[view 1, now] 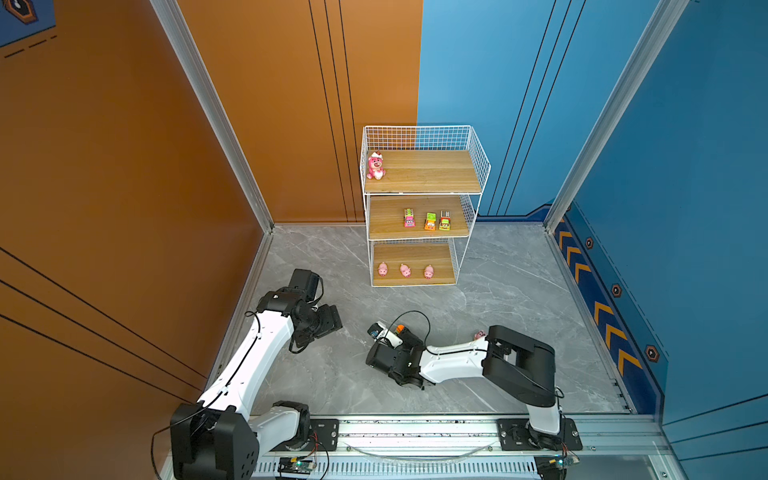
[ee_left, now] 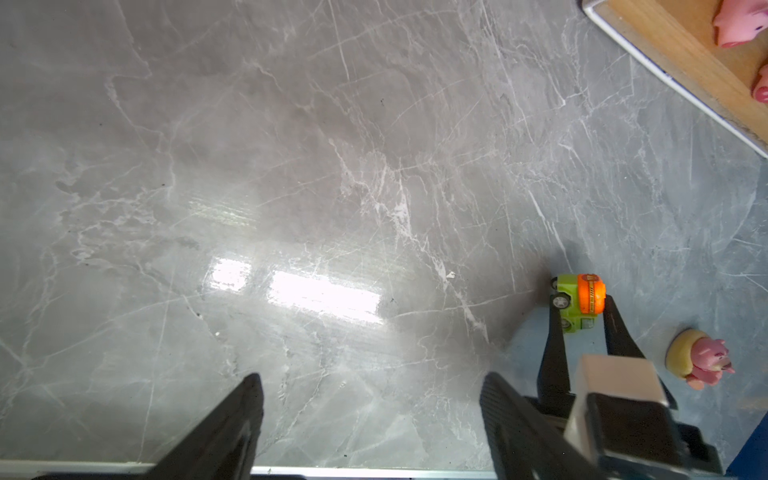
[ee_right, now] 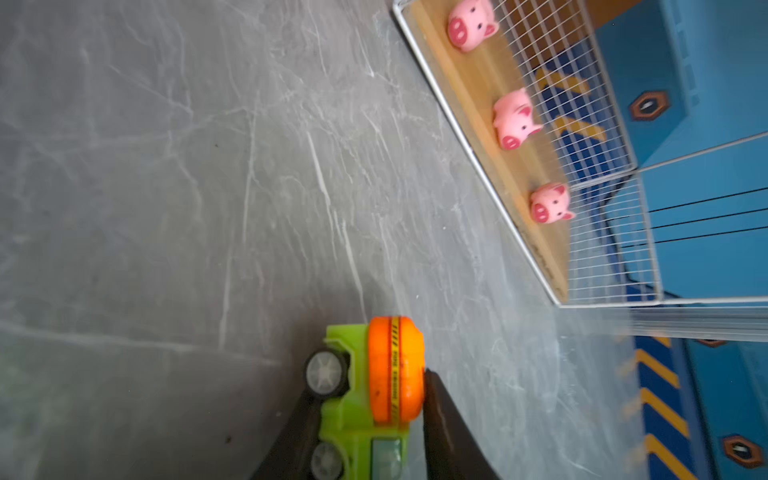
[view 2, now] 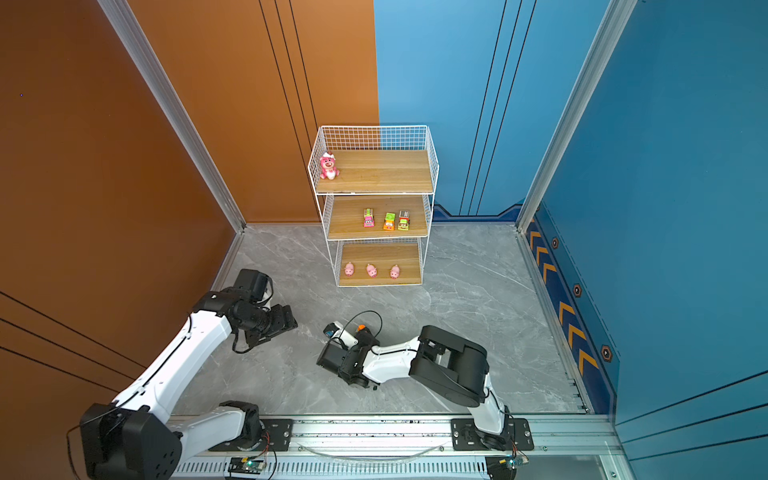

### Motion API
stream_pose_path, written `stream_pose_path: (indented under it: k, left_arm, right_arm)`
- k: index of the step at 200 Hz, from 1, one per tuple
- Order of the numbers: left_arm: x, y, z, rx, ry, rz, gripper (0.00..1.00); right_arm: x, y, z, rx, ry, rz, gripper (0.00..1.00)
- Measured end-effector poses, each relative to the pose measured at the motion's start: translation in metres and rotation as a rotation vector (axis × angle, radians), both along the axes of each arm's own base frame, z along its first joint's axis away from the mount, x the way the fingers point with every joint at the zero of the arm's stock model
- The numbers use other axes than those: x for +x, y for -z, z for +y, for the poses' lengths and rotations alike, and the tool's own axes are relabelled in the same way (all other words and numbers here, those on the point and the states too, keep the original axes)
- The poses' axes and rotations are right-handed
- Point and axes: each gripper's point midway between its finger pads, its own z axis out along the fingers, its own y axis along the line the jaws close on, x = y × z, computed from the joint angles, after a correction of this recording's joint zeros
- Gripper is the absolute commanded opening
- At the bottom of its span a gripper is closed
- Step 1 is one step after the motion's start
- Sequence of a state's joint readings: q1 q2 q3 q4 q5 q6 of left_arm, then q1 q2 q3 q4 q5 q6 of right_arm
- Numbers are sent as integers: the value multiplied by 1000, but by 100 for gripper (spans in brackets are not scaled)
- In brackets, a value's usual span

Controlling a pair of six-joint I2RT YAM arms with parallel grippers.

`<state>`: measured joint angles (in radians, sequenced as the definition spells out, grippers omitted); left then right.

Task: Place and organize the plastic toys onto the shelf
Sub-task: 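Lower the open right gripper over the orange and green truck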

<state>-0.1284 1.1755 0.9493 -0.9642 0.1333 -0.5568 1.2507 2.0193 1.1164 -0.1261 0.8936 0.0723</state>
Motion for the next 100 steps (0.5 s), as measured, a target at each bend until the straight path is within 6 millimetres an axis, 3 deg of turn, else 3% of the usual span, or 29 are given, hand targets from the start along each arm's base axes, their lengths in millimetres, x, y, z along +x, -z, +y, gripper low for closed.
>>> stream_pose_path:
  k: [43,100]
  left_arm:
    - [6,1,4,-17,0,-10,83]
    - [10,-2,8,-42,-16,-26,83]
  right_arm:
    - [-6,2,18,-89,-20,-74,54]
    - [-40,-5,59,-17,-128,-30,68]
